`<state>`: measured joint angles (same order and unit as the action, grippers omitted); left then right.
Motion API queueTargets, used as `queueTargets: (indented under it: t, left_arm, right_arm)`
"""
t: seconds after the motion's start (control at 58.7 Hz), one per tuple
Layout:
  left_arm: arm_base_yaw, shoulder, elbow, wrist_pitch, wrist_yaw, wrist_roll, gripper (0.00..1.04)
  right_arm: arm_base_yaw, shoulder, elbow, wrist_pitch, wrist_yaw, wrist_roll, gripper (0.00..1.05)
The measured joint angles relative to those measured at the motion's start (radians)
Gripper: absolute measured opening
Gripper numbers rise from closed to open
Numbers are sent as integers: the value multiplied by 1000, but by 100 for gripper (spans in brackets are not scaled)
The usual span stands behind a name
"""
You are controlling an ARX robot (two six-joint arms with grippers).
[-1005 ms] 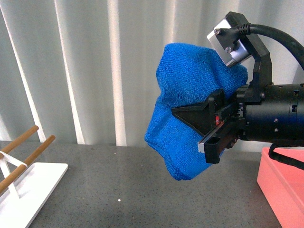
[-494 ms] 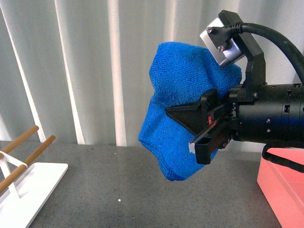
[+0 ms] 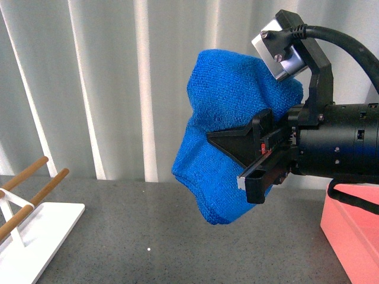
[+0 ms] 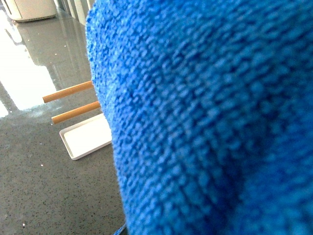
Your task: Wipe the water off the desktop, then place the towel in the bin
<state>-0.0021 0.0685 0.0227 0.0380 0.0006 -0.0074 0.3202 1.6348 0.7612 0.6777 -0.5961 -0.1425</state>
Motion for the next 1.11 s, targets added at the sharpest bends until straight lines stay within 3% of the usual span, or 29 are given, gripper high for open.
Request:
queueTargets:
  t: [0.307,0.511,0.596,0.699,0.784,0.971,1.107]
  left_arm:
    - [0,-64,0,-37,-1,-1,5]
    - [0,-64,0,-37,-1,0,44]
    - [0,-64,0,-37,-1,0,63]
    - [0,-64,0,-37,-1,0,86]
    - [0,-64,0,-37,-1,0,99]
    - [0,-64,0,-37,-1,2,98]
    - [0,-64,0,-37,-1,2,98]
  right_arm:
    - [-12,6,-14,13,2,6,6]
    - [-25,60,14,-27,4,-8,6]
    - [-23,139,61,-92,57,-24,6]
    - [16,291,108,-233,207,-127,6]
    - [33,377,115,-273,213,-165,6]
    - [51,506,214,-428,189,-184,6]
    - [37,562,338,-608,274,-114,6]
